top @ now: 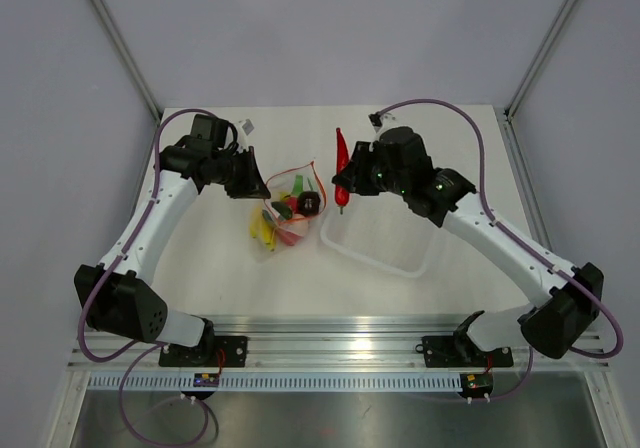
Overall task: Place the food in the zip-top bag and seal the zipper
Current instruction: Place the fake vegetable in the zipper food storage bag.
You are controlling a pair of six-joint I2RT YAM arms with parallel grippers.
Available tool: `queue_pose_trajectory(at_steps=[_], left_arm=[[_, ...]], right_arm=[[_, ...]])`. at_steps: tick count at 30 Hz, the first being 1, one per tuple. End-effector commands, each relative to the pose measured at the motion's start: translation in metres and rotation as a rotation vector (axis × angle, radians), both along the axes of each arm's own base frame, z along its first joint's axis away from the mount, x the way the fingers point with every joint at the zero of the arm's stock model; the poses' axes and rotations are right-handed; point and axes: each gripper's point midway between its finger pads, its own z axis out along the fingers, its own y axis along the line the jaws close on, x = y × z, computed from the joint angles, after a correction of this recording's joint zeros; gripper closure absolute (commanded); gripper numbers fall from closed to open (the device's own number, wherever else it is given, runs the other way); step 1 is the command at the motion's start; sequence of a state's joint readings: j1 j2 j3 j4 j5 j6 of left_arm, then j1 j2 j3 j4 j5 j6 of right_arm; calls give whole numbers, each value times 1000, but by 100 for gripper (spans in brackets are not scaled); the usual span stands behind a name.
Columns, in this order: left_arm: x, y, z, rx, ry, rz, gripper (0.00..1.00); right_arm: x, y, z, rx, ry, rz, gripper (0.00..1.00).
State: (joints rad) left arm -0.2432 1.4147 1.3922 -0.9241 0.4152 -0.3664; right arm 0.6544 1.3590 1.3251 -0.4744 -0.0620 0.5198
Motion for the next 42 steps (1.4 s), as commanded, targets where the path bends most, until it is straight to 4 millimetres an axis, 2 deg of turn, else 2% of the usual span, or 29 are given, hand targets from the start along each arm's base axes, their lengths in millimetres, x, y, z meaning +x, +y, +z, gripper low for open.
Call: queue_pose_trajectory(at_steps=[1,2,3,5,8,11,19,24,26,27,28,30,31,32,33,35,37,41,42], left_arm=[[5,-7,17,-38,-70,-11,100],[4,-8,18,-37,-71,-14,100],[4,-7,19,-37,-75,-16,100],[4,-6,20,-28,-77,-18,100],[2,-5,19,-24,-82,-19,100],[2,-7,18,-36,-77,-20,100],[2,-7,18,-35,-80,-24,100],[3,-9,19,-42,-82,-24,100],[3,-9,19,-44,-79,-26,100],[3,-9,19,-43,-81,-26,100],[3,-10,19,-44,-79,-26,100],[3,-10,20,-44,-79,-27,100],[4,-9,20,-41,-81,-28,100],[4,-10,22,-43,-85,-29,100],[4,-9,21,-42,-84,-28,100],[4,-9,23,-41,-89,-31,100],[4,-9,22,-39,-86,-30,100],[5,-10,21,-43,-86,-31,100],[5,-11,22,-46,-86,-31,100]], right_arm=[[18,46,30,197,-32,-89,94],[14,66,17,200,18,-15,93],[12,79,30,230,29,29,92],[2,99,18,250,119,125,92],[-4,105,4,278,179,136,93],[1,103,-3,270,176,100,95],[28,107,-22,284,172,-39,98],[15,121,-48,284,246,-83,94],[8,129,-54,301,262,-65,86],[1,135,-53,302,262,-39,79],[-5,140,-56,294,271,-6,56],[-10,146,-51,267,258,37,35],[-14,140,-57,212,260,42,28],[-10,135,-52,191,238,27,22],[-11,126,-56,146,239,5,21],[-3,107,-40,108,155,-46,20],[-2,92,-26,66,92,-66,22],[0,76,-15,4,42,-86,28],[0,71,-16,-17,41,-96,34]])
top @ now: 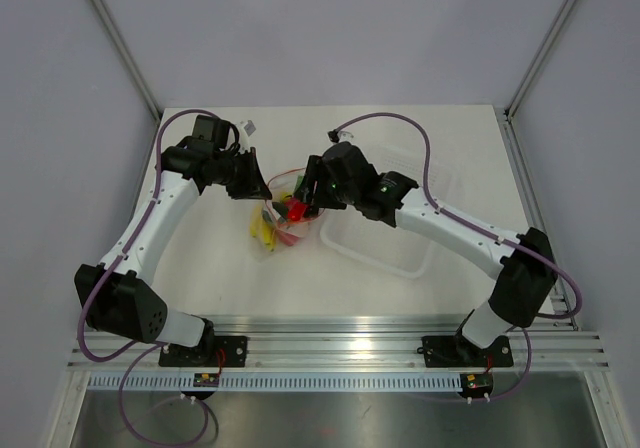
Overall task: Place the food in the zip-top bag and seal the zipper
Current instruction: Place the fake vegetable in the zipper food storage bag, then adjust the zipper food storage bag at the center of the board.
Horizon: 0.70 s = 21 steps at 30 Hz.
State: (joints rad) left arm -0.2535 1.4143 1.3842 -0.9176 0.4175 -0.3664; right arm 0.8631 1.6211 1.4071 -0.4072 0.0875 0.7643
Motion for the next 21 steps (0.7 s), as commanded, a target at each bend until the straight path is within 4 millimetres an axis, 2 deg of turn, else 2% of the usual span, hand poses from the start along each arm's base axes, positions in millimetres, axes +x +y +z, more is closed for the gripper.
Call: queue_pose_trajectory(at_steps=[1,3,5,9,13,18,20,21], left_arm=[[7,-7,23,-43,-87,-19,100],[6,-7,24,-41,-87,-18,100],[6,-6,24,-39,-91,-18,100],[6,-6,23,-37,-89,-22,100],[6,-7,23,-40,-87,-19,100],[6,-6,25,-39,-92,-17,100],[5,-6,25,-36,-90,-18,100],[5,-5,25,-33,-92,-18,100]], right_arm=[[11,-26,44,-53,-140,-56,37],[15,-36,37,-74,-134,-77,48],[17,-44,28,-89,-117,-91,55],[26,-65,4,-119,-53,-110,51],[25,-56,-18,-142,7,-36,45],[23,-33,-34,-124,50,70,45],[23,-27,-31,-106,42,94,48],[24,-25,-30,-103,41,103,60]])
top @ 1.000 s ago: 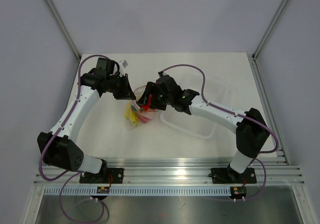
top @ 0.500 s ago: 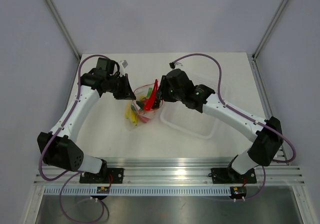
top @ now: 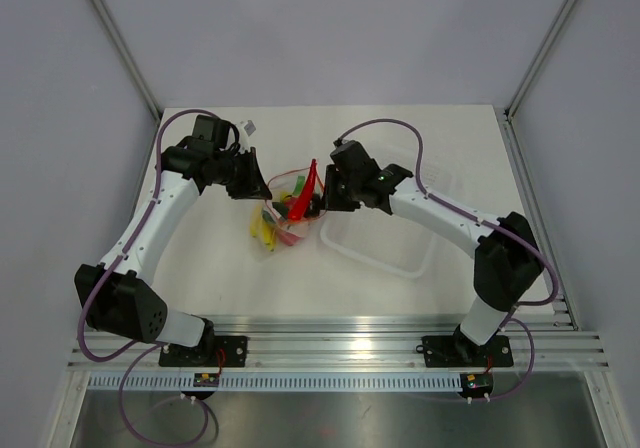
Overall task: Place the food in the zip-top bag and seal the zipper
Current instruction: Adjust the zipper food storage bag at the center of the board.
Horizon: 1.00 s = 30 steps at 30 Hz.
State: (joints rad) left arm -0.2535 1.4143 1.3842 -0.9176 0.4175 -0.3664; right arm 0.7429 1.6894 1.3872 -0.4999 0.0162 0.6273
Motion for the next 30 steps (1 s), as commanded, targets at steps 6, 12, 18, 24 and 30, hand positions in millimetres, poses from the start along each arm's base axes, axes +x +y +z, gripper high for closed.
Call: queue_pose_trajectory(at_steps=[6,12,18,24,30], left_arm=[[10,1,28,-1,-107,4,100],[23,-4,55,-29,-154,24,100],[19,-28,53,-17,-147,-40,100],[22,-7,52,26,-154,4,100],[27,19,52,49,-165,73,100]], right_arm=[[15,29,69,105,-123,92,100],[8,54,114,170,-187,192,100],[7,70,92,128,-131,245,100],[19,47,84,24,-167,168,100],[30,22,80,-38,-188,111,100]])
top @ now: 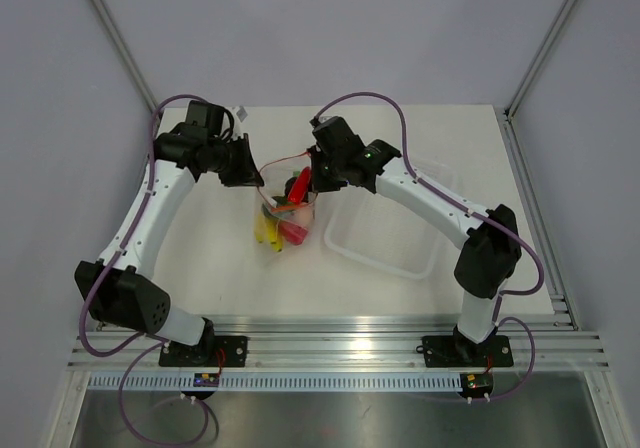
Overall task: Place the food in the zip-top bag and seal the zipper
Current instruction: Adjust the zipper food storage bag at the center of the board.
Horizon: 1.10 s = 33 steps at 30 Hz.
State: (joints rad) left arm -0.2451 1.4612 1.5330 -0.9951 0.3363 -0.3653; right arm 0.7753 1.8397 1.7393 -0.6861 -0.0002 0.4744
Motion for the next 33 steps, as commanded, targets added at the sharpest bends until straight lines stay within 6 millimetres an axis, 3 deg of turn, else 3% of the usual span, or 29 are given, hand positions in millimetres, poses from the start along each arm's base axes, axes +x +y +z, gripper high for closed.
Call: queue_pose_trajectory(at_steps=[1,5,13,16,23,28,33], left_arm=[[8,10,25,5,-119,21,100],[8,14,17,18,-101,38,100],[-4,-28,6,-11,-65,-68,100],[-2,-30,9,-11,-74,-73,100],[-1,-50,25,-42,-88,-129,100],[2,-36,22,11,-101,-103,100],[11,-19,18,34,-110,-63,100]], right_arm=[[13,-14,33,27,-105,-39,100],[9,-8,39,74,-96,-19,100],[2,13,61,164,-109,53,100],[0,18,68,156,-124,69,100],[-9,38,59,103,-91,125,100],[-2,22,55,58,-119,48,100],[0,3,40,-19,-128,-9,100]])
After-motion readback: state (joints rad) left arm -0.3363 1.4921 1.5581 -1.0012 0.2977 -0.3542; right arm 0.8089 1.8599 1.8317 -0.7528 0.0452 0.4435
